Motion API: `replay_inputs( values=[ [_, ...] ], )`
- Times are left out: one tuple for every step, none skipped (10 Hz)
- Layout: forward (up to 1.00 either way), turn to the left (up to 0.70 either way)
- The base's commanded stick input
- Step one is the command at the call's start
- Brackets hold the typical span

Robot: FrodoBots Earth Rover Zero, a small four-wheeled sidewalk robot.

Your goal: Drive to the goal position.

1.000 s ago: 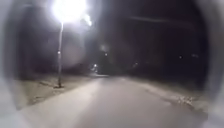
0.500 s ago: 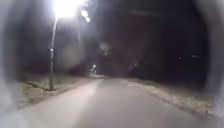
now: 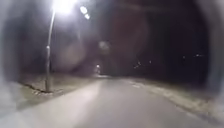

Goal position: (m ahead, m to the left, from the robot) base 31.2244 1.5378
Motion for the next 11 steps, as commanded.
replay_inputs(
  values=[
    [1.0,0.05],
    [1.0,0.05],
    [1.0,0.05],
    [1.0,0.05],
    [1.0,0.09],
    [1.0,0.15],
    [1.0,0.15],
    [1.0,0.1],
    [1.0,0.07],
    [1.0,0.07],
    [1.0,0.07]
  ],
)
